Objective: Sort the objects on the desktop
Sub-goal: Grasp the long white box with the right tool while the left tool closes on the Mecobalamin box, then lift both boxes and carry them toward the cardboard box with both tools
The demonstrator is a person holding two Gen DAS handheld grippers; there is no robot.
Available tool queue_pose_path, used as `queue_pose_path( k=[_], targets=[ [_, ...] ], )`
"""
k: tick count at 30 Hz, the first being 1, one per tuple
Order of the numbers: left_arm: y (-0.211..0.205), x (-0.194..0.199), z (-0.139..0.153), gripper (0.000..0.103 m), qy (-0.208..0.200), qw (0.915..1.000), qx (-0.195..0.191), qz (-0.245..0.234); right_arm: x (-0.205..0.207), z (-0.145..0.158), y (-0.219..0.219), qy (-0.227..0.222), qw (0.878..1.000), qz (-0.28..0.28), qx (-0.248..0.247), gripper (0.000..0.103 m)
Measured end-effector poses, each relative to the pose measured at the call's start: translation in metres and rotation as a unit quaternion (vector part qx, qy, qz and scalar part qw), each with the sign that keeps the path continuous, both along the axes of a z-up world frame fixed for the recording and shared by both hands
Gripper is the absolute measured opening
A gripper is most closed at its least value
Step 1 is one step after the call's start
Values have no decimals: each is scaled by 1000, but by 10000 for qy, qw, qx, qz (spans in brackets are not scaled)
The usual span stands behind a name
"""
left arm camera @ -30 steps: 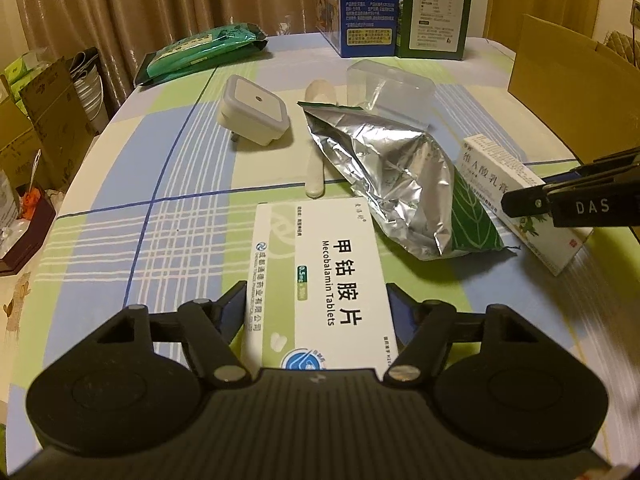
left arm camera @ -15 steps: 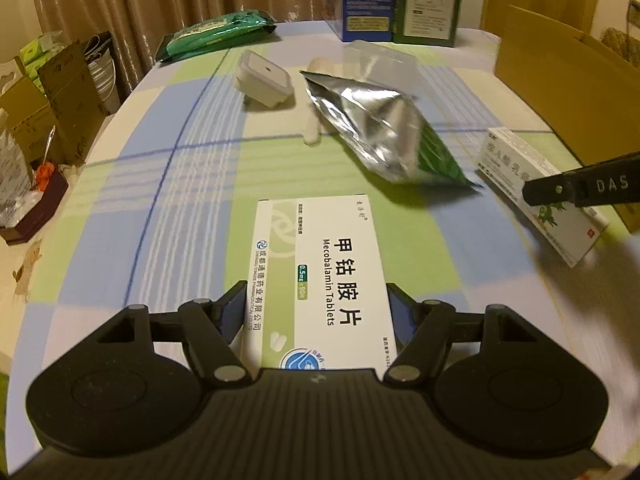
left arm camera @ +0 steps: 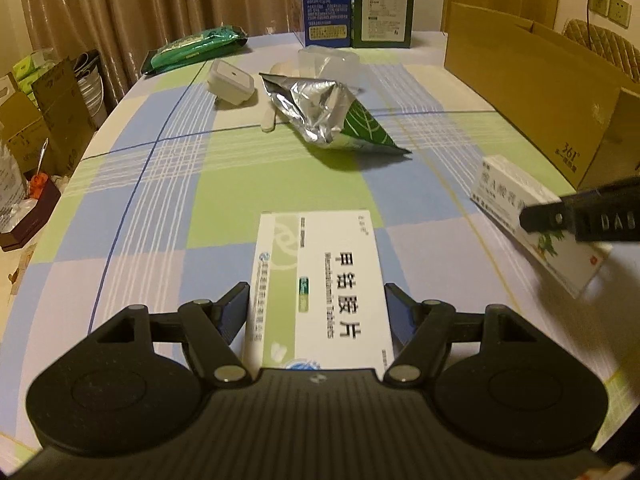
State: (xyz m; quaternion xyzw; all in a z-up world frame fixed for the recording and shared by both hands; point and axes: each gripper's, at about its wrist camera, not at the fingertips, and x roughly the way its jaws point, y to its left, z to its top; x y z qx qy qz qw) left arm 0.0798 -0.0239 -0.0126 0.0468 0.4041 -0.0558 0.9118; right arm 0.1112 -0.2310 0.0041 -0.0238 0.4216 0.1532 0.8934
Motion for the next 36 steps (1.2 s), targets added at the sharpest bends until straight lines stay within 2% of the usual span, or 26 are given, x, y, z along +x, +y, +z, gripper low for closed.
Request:
queue_pose_path(
  k=[16,30,36],
  targets=[
    [-3,14,-9,68,61,10000,-21,-1,4,-9,10,-148,9991,173,-356,23],
    [-3,14,-11,69,50,9999,-114,43,6,-20,12,104,9990,127,-408,23],
    [-4,15,-11,68,46,9999,-101,39,6,-20,13,75,9987,177,-468,23]
  ],
)
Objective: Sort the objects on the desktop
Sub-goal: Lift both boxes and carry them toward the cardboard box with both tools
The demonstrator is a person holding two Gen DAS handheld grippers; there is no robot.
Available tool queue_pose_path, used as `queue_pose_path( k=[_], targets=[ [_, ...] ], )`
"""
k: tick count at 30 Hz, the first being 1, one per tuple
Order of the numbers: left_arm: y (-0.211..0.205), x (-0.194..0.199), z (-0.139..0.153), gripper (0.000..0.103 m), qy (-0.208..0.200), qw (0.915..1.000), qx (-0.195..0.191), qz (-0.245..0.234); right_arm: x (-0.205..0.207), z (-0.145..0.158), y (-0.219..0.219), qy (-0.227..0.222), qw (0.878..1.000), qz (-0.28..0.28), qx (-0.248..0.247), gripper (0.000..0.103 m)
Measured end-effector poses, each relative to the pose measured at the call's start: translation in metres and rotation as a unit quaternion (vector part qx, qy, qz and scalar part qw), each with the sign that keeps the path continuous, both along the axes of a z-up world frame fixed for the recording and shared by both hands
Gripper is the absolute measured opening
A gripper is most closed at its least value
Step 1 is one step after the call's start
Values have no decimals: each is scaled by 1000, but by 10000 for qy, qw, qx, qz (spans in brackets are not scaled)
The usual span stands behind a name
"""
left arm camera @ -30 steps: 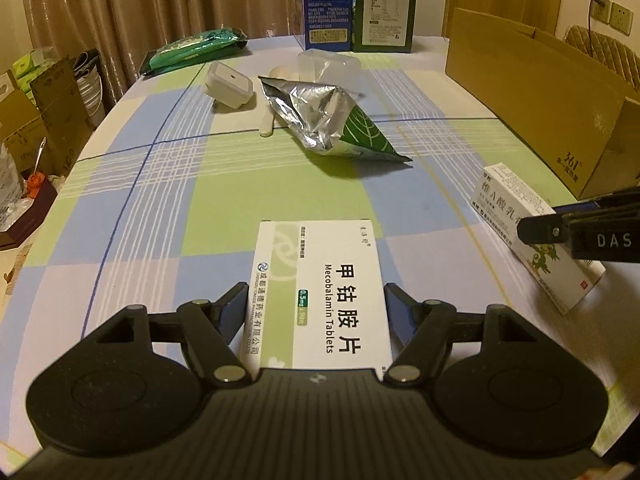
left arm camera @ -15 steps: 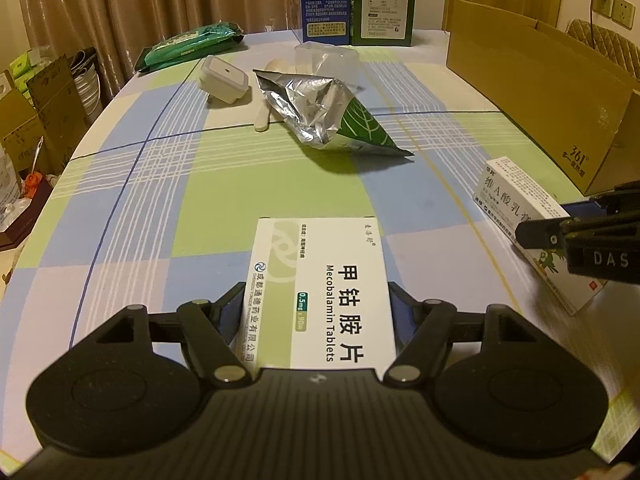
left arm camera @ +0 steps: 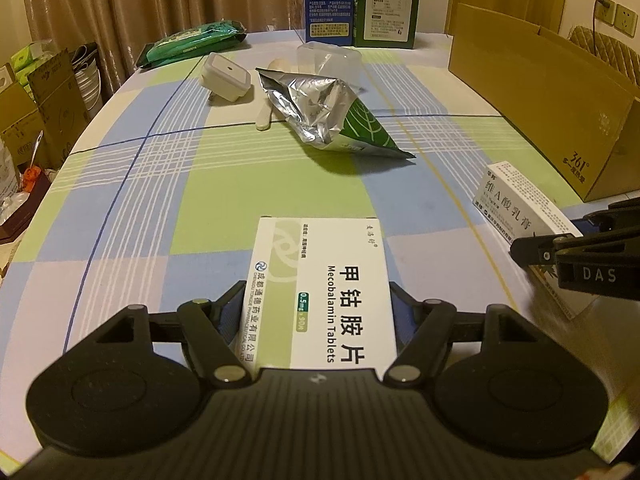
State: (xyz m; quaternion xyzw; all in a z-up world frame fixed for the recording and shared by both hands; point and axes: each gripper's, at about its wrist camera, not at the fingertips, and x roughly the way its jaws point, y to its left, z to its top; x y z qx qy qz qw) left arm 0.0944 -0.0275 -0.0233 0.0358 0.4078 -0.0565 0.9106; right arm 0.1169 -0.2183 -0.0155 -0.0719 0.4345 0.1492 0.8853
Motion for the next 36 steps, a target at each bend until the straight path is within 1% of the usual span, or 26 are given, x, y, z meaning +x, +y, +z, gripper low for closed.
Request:
queue_pose_path(
  k=[7,12,27,36],
  targets=[
    [-1,0,1,67,4,10000,68,-11,-2,0,2,-76,9999,57,-78,23],
    [-2,-1,2,67,23,10000,74,-24,-4,8,1,-286,9996,6,9,23],
    [-3,-4,10,67,-33,10000,-48,-41,-4,13,3,-352,9993,8,143,23],
    [-6,-6,14,67,-65,9999,-40,-73,-5,17,1,-403,9990,-30,206,23]
  ],
)
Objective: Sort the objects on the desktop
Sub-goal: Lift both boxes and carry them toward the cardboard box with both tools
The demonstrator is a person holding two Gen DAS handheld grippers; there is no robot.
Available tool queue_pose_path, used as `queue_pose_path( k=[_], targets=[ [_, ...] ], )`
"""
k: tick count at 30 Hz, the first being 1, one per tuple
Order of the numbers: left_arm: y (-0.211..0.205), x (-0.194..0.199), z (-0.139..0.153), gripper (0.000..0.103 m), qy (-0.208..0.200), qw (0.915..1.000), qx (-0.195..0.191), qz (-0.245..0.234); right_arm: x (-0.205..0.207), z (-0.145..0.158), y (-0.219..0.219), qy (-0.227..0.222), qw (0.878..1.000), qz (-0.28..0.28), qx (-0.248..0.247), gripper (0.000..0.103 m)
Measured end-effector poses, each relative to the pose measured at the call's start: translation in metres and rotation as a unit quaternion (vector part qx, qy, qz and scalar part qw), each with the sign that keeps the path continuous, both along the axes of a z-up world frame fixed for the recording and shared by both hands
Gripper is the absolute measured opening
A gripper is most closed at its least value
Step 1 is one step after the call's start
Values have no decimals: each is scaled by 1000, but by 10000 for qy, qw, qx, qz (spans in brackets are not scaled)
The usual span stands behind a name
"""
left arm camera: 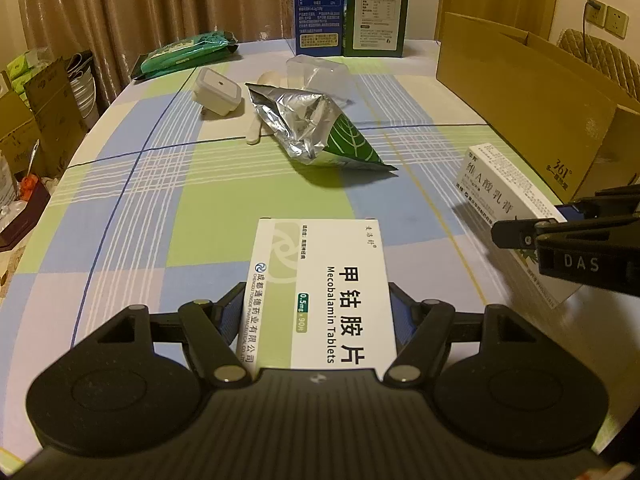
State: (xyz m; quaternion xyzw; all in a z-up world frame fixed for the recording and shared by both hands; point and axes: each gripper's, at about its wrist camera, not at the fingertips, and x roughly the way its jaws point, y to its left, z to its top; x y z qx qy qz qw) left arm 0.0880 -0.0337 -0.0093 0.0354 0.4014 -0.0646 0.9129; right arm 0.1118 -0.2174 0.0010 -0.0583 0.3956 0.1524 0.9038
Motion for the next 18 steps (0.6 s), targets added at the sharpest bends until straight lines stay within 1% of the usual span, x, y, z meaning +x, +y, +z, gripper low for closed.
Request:
queue_pose_path(
  k=[5,10,15,18],
  targets=[
    [1,-1,7,67,-67,9999,-88,9,-1,7,-3,-67,9999,-36,70,23],
    [-4,-4,27,67,-320,9993,-152,-86,-2,24,-7,-242,9995,-118,163,23],
    [-10,2,51,67,-533,9983,-236,-62,2,47,-13,-365,9986,-241,300,23],
    [-12,4,67,67,-635,9974,-333,29,6,66,-21,-484,9976,-323,364,23]
  ],
)
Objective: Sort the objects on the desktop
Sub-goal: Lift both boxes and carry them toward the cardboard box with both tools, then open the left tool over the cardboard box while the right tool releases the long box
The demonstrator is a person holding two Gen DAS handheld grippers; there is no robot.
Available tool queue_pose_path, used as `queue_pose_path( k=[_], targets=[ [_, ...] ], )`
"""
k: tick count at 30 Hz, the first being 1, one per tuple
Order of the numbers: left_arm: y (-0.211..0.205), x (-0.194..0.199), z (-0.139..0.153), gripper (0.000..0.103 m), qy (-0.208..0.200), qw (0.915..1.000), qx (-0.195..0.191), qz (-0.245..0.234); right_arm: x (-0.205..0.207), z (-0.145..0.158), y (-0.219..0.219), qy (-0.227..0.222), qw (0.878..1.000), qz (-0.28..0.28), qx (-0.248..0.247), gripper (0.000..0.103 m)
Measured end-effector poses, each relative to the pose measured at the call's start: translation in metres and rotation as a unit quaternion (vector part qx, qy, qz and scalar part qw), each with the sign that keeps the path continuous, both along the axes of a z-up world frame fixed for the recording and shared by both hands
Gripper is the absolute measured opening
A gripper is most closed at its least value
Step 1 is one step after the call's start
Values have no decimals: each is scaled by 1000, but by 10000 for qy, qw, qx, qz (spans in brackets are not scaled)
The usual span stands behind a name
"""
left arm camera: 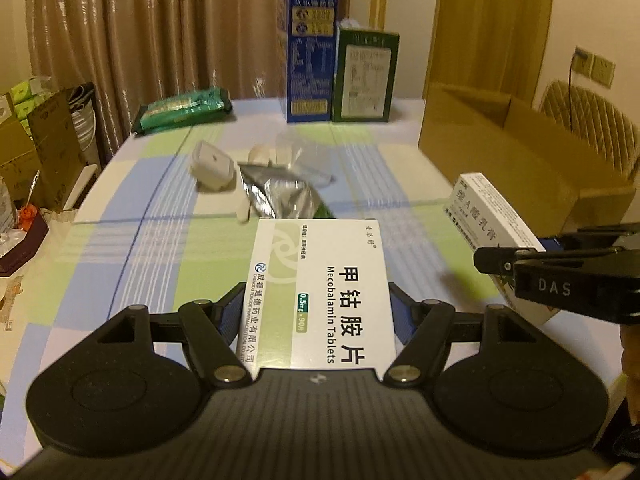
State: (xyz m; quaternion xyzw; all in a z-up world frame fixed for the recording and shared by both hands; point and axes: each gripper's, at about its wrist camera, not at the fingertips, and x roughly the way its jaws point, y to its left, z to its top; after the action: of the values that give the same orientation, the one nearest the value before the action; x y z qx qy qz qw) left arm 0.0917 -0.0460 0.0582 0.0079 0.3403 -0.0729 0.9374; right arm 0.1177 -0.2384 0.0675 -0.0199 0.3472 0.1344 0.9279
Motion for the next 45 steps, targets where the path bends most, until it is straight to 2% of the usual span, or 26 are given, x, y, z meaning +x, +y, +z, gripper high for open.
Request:
queue_pose_path(
  k=[4,10,18,30,45],
  targets=[
    [-9,4,20,67,-97,9999,-115,38,7,31,-17,-208,9996,-159,113,23],
    [-39,10,51,67,-299,9993,-183,-153,12,74,-54,-471,9982,-341,164,23],
    [-94,16,83,67,-368,9975,-274,-531,13,103,-110,-552,9966,-598,155,23],
    [-175,46,108,67,-391,9931,-294,-1065,30,111,-187,-486,9948,-877,167,23],
    [-247,116,71,67,-65,9907,-316,-1323,96,83,-234,-135,9942,-1037,264,23]
  ],
)
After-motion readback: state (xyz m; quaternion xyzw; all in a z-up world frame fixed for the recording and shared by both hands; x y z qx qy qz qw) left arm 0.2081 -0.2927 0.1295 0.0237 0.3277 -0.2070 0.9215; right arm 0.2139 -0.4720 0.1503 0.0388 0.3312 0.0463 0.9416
